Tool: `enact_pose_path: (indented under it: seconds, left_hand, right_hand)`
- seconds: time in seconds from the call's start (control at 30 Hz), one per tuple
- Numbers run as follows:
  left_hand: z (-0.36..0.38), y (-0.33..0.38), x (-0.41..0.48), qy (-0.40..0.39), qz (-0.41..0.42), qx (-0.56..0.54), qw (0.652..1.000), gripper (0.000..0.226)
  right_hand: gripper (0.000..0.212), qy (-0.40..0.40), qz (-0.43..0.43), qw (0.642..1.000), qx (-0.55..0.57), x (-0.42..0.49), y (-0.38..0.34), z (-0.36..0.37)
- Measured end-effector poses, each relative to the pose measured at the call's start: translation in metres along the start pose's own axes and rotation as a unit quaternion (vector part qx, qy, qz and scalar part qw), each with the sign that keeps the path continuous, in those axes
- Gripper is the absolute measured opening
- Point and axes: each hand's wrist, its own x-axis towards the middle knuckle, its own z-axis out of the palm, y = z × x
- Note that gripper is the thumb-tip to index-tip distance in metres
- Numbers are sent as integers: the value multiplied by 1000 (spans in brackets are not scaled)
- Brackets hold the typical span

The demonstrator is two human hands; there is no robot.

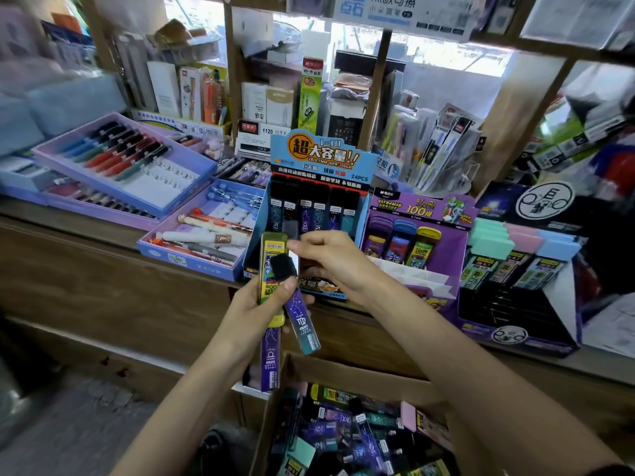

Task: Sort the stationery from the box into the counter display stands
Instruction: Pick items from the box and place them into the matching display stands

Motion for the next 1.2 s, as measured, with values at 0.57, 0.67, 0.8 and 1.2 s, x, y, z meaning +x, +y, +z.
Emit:
enact_pose_path:
  seconds: [0.57,0.67,0.8,1.2]
  left_hand:
    - [-1,9,0,77,25,-17,997,32]
    - [-6,8,0,83,22,-21,996,30]
    - [-13,6,1,91,19,-29,995,29]
    - [-17,2,3,86,17,-43,995,27]
  right_hand:
    - [5,245,-145,955,-88,38,-29,-43]
    - [19,256,-141,941,-169,56,-21,-29]
    - [17,256,-152,928,-223,66,-13,-22]
    - [25,220,-112,950,-190,75,1,-27]
